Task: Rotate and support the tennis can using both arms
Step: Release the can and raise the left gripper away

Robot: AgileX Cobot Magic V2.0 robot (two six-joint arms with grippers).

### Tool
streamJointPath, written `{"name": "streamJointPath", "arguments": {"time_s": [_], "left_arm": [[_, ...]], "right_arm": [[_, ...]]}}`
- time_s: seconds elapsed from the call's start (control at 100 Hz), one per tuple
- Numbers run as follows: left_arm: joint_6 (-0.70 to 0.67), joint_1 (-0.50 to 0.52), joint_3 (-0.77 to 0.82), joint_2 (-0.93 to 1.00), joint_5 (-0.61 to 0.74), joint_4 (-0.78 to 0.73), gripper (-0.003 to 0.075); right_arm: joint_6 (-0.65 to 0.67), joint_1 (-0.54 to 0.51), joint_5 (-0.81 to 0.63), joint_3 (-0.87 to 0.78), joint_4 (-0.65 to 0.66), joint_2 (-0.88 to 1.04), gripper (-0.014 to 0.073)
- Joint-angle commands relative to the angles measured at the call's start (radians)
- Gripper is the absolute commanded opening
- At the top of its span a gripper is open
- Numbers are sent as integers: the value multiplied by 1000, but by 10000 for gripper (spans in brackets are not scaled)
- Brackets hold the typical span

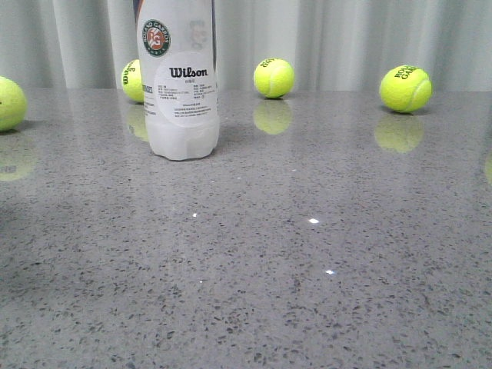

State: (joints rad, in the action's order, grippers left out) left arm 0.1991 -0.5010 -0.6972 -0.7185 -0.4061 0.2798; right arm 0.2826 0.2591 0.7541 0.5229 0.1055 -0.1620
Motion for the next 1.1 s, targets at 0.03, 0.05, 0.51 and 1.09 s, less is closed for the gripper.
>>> {"name": "streamJointPath", "arguments": {"time_s": [0.03, 0.05, 0.51, 1.09], "left_arm": [[4, -5, 35, 44, 93, 9, -21], [4, -5, 47, 53, 98, 6, -21], [1, -3, 299, 239, 284, -38, -21], [-240, 370, 611, 598, 369, -294, -21]], "right_arm": [[-3, -7, -78, 23, 5, -13, -51], [-3, -7, -78, 23, 5, -13, -51], [-3, -7, -78, 23, 5, -13, -51], [-3, -7, -78, 23, 5, -13, -51]]}}
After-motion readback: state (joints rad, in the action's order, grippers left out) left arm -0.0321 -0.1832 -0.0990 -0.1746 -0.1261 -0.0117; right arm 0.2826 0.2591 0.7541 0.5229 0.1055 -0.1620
